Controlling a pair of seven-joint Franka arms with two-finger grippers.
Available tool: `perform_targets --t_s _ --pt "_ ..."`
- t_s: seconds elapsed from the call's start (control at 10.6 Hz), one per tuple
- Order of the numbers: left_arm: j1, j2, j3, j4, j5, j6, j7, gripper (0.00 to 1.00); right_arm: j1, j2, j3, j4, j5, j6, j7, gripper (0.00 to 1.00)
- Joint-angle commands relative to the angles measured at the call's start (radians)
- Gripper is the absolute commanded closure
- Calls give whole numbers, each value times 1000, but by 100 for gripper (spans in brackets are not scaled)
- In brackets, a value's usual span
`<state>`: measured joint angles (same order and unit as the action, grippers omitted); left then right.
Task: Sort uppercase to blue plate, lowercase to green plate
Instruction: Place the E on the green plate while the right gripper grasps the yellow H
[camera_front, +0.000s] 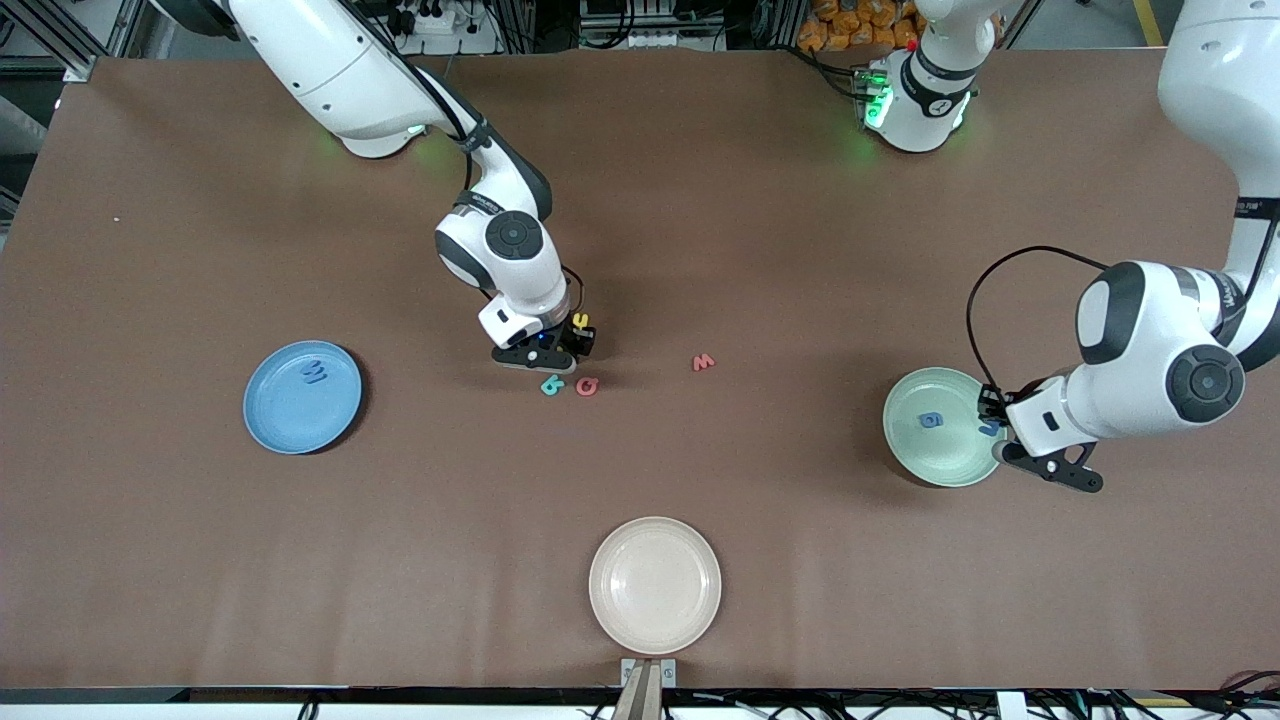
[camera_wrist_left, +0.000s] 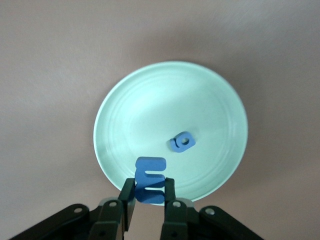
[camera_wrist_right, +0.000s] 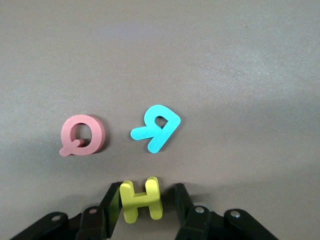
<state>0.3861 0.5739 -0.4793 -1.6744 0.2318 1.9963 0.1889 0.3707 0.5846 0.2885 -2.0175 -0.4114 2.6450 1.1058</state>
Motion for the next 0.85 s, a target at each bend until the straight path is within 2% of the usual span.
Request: perform_targets --t_s 0.0,0.19,0.28,0.38,0.47,0.56,0.66,0.75 --pt "0 37 -4 -7 -16 -8 -38 100 4 21 -2 17 -23 4 14 54" --pt "-18 53 -2 -14 -14 -8 -121 100 4 21 -2 17 -23 4 14 57" --pt "-18 55 -2 -11 -14 -8 -123 82 4 21 -2 17 -23 4 14 57" --pt "-20 54 -2 -7 -6 -8 -121 51 4 21 -2 17 -23 4 14 57" --pt "-27 52 -4 2 21 -8 -120 33 4 21 -2 17 -23 4 14 58" --pt "-39 44 -4 4 49 -8 -121 6 4 21 -2 17 -23 4 14 60" --pt "-39 35 -5 4 55 -8 -115 0 4 21 -2 17 -23 4 14 61" --pt "-41 20 -8 7 55 -14 -112 0 4 21 -2 17 -23 4 14 61"
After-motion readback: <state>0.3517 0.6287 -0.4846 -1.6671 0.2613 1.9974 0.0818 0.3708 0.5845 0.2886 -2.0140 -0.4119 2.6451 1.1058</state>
